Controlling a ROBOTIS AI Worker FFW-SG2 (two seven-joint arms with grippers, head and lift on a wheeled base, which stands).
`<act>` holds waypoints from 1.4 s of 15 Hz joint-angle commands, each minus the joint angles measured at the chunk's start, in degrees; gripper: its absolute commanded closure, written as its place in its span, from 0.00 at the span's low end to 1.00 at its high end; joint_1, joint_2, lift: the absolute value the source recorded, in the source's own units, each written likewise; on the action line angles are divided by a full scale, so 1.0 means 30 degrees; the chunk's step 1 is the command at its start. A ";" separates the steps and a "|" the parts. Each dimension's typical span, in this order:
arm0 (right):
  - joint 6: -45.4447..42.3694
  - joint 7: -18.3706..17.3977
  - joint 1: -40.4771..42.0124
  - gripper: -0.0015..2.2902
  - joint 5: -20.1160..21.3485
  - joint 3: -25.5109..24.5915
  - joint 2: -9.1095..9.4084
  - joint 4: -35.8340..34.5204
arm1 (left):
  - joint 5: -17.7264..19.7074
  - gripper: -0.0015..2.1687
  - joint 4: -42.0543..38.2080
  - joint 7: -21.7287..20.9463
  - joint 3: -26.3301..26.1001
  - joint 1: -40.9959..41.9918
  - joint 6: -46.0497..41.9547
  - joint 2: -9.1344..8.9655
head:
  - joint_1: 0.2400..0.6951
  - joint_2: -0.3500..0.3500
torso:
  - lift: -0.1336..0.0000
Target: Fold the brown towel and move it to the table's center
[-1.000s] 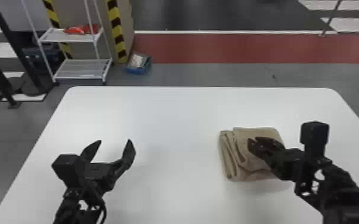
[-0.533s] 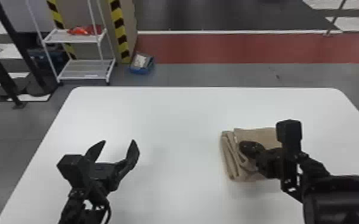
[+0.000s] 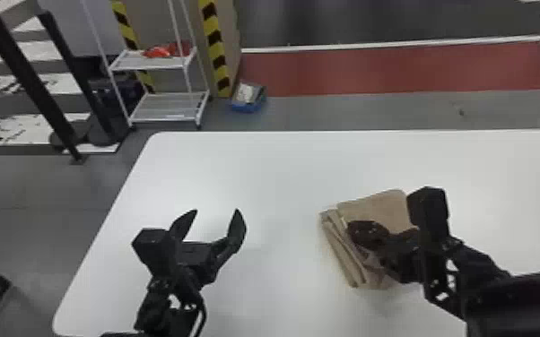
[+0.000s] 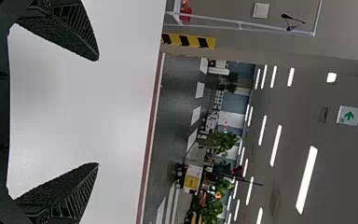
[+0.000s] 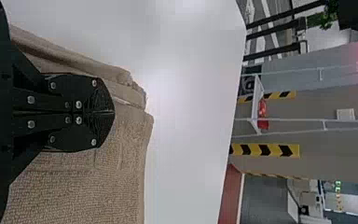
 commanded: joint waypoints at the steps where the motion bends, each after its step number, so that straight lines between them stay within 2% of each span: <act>1: -0.0809 0.0602 0.0412 0.89 0.0022 0.0270 -0.0048 -0.0400 | 0.0003 0.03 0.0007 0.0000 0.0012 -0.0002 -0.0037 0.0007 | 1.00 0.73 | 0.28; 3: -0.0516 0.1012 0.1554 0.89 -0.0505 -0.0814 -0.0077 -0.2539 | 0.0003 0.03 0.0007 0.0000 0.0042 -0.0002 0.0021 0.0007 | 1.00 0.75 | 0.28; 5: 0.2003 0.1715 0.3019 0.89 -0.0622 -0.2103 -0.0282 -0.5176 | 0.0091 0.03 0.0036 0.0000 0.0071 -0.0002 -0.0037 0.0007 | 1.00 0.75 | 0.28; 7: 0.3292 0.2331 0.4455 0.89 -0.0681 -0.3568 -0.0839 -0.6670 | 0.0091 0.03 0.0036 0.0000 0.0042 -0.0002 -0.0037 0.0036 | 1.00 0.72 | 0.28; 9: 0.4347 0.2799 0.5334 0.89 -0.1355 -0.4975 -0.1835 -0.7344 | 0.0091 0.03 0.0036 0.0000 0.0042 -0.0002 0.0021 0.0036 | 1.00 0.64 | 0.28; 10: 0.4698 0.3327 0.5480 0.89 -0.1472 -0.5443 -0.2069 -0.7373 | 0.0091 0.03 0.0036 0.0000 0.0042 -0.0002 -0.0037 0.0036 | 1.00 0.64 | 0.28; 12: 0.5519 0.3444 0.5129 0.89 -0.1062 -0.5853 -0.2333 -0.7051 | 0.0091 0.03 0.0065 0.0000 0.0012 -0.0002 -0.0037 0.0036 | 1.00 0.56 | 0.28; 15: 0.6808 0.3444 0.3078 0.89 -0.0124 -0.4799 -0.2391 -0.5117 | 0.0091 0.03 -0.0081 0.0000 -0.0046 0.0057 0.0021 0.0036 | 1.00 0.50 | 0.28; 18: 0.6749 0.2946 0.1320 0.89 0.0462 -0.3715 -0.2157 -0.3184 | 0.0149 0.03 -0.0111 0.0029 0.0012 0.0057 0.0021 0.0182 | 1.00 0.50 | 0.28; 21: 0.6515 0.2214 -0.0702 0.89 0.0872 -0.3041 -0.1366 -0.1338 | 0.0179 0.03 -0.0052 0.0000 -0.0017 -0.0002 -0.0037 0.0212 | 1.00 0.52 | 0.28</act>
